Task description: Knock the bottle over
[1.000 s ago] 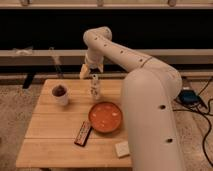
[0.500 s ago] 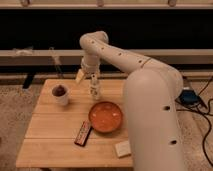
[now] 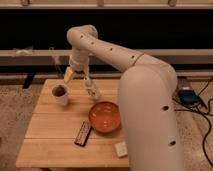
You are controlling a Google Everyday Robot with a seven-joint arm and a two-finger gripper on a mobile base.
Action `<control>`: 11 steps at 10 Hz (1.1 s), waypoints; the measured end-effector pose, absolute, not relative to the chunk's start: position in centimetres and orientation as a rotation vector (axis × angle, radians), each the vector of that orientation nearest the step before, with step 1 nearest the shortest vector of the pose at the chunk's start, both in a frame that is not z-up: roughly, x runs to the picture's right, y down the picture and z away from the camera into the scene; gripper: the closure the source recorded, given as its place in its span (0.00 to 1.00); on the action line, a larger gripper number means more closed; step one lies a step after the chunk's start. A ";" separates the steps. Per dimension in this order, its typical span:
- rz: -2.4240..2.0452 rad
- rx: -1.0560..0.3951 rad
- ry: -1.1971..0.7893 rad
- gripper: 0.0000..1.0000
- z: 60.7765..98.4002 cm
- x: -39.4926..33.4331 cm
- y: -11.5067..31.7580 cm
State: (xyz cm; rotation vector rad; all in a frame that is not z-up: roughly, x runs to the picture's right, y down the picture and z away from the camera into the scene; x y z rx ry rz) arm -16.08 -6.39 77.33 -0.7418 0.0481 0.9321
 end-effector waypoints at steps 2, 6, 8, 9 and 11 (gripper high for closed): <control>0.918 -0.750 0.031 0.20 75.8 -16.8 -6.9; 0.914 -0.755 0.015 0.20 75.7 -17.2 -7.1; 0.932 -0.778 -0.020 0.20 76.3 -16.8 -7.2; 0.940 -0.796 -0.037 0.20 76.6 -16.7 -7.1; 0.939 -0.799 -0.041 0.20 76.6 -16.8 -7.1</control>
